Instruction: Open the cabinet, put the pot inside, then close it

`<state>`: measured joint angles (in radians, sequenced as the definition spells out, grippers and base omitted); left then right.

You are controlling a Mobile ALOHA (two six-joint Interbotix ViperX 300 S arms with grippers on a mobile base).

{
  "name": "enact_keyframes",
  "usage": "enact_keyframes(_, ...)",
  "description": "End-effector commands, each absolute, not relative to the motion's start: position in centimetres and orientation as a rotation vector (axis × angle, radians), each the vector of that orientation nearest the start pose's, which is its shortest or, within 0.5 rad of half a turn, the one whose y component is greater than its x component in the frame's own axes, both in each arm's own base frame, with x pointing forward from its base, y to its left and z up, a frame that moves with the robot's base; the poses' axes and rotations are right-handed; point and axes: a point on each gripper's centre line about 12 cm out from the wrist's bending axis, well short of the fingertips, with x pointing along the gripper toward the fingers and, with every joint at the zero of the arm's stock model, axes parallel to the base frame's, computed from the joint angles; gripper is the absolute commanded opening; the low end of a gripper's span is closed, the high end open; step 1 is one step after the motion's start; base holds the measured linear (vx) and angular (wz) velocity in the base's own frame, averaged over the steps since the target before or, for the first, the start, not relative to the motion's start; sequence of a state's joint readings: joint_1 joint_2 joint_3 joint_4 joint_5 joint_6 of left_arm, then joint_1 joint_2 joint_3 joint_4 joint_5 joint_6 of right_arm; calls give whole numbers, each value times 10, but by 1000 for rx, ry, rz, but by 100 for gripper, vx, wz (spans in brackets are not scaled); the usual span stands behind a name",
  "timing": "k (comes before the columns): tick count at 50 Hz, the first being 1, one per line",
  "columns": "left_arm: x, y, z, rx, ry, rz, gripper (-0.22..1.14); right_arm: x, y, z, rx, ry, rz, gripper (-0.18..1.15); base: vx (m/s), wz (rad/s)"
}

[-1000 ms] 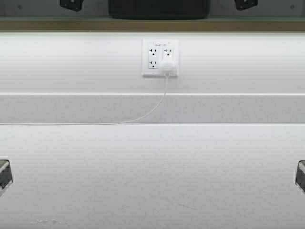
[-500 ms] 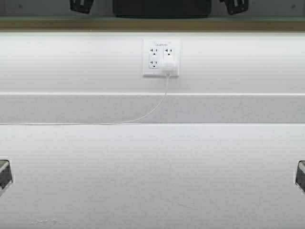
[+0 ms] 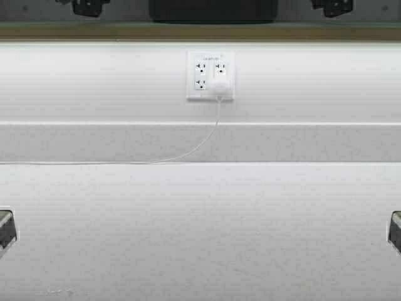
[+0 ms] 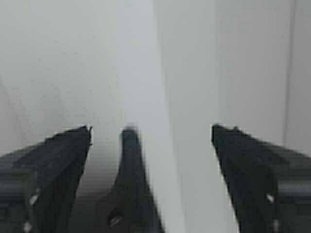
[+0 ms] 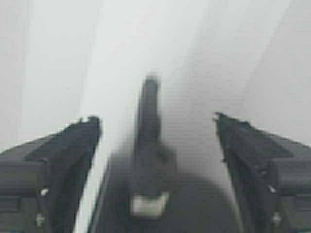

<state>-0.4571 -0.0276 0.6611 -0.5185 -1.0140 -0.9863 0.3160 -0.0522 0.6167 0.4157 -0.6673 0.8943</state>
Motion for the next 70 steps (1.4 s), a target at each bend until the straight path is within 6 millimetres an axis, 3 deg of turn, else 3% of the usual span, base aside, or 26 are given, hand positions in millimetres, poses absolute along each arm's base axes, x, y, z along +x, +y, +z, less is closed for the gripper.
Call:
enact_keyframes(1, 367, -112, 305, -1412, -302, -214, 102, 394, 79, 297, 1234, -84, 93, 98, 0, 0)
enact_keyframes(12, 362, -107, 305, -1410, -304, -209, 102, 389, 73, 304, 1218, -105, 102, 98, 0, 0)
enact_keyframes(17, 352, -106, 306, -1382, -294, -233, 95, 376, 74, 307, 1180, -90, 131, 93, 0, 0)
enact_keyframes(21, 336, -104, 299, -1347, -259, -234, 69, 362, 76, 302, 1111, -27, 146, 73, 0, 0)
enact_keyframes(28, 304, -102, 269, -1179, -134, -195, -10, 336, 80, 287, 857, 72, 188, 5, 0, 0)
enact_keyframes(30, 298, -102, 262, -1104, -89, -183, -15, 330, 81, 283, 795, 99, 204, -8, -1, 2)
enact_keyframes(32, 292, -104, 256, -1014, -44, -178, -10, 324, 84, 281, 718, 122, 221, -8, -2, 1)
enact_keyframes(37, 279, -111, 254, -754, 36, -204, 9, 312, 94, 278, 525, 174, 268, 9, -3, 1)
enact_keyframes(46, 268, -118, 267, -374, 64, -242, 4, 299, 109, 273, 268, 192, 335, 8, -7, 2)
enact_keyframes(58, 260, -117, 269, -213, 114, -265, 4, 286, 105, 260, 266, 228, 323, 8, -13, 5)
enact_keyframes(70, 258, -119, 268, -205, 135, -280, 4, 277, 102, 274, 237, 257, 323, 8, -17, 3)
